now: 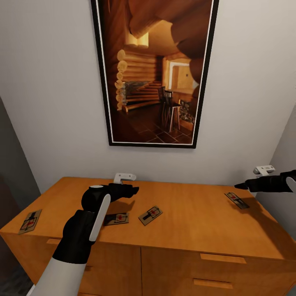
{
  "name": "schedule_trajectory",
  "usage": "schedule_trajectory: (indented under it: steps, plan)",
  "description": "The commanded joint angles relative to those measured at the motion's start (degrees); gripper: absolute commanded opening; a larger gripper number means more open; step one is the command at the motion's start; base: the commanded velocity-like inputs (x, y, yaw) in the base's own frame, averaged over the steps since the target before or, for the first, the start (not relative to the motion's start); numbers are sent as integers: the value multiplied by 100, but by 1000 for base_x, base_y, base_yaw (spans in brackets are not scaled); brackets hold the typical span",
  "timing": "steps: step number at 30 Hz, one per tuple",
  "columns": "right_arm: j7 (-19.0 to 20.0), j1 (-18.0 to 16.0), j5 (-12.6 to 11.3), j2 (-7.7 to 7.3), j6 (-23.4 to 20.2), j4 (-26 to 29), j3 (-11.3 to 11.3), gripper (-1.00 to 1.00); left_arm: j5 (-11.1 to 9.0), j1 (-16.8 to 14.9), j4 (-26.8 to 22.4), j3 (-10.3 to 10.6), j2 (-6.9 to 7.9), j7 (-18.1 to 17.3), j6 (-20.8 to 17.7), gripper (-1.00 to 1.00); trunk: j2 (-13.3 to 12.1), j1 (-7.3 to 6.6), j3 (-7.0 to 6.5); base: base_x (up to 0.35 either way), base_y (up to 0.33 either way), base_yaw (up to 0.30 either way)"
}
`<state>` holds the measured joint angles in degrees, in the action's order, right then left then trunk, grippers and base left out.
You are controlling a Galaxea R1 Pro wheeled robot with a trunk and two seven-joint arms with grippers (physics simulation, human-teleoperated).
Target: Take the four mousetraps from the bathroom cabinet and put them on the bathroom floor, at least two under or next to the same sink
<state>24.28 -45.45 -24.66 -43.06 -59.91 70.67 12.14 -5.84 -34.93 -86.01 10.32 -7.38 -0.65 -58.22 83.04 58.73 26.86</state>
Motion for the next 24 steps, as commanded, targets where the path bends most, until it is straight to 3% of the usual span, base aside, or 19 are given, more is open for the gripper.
schedule_trajectory:
  steps: [1,9,19,23,24]
  plan:
    - [59,-8,60,-2,-9,1,8,100,-33,-5,-4,-3,-3,11,-26,100,4,0,7,0,0,0]
    - [59,-8,60,6,-9,-2,34,100,-36,-5,-4,-3,-3,10,-27,100,4,0,7,0,0,0]
    - [40,-8,53,7,-9,-61,273,100,-40,-5,-4,-3,-3,7,-27,100,4,0,7,0,0,0]
    - [45,-8,57,12,-9,-285,347,100,-40,-5,-4,-3,-6,5,-26,100,4,0,7,0,0,0]
    - [50,-8,63,15,-9,-623,403,100,-40,-5,-4,-3,-5,4,-26,100,4,0,7,0,0,0]
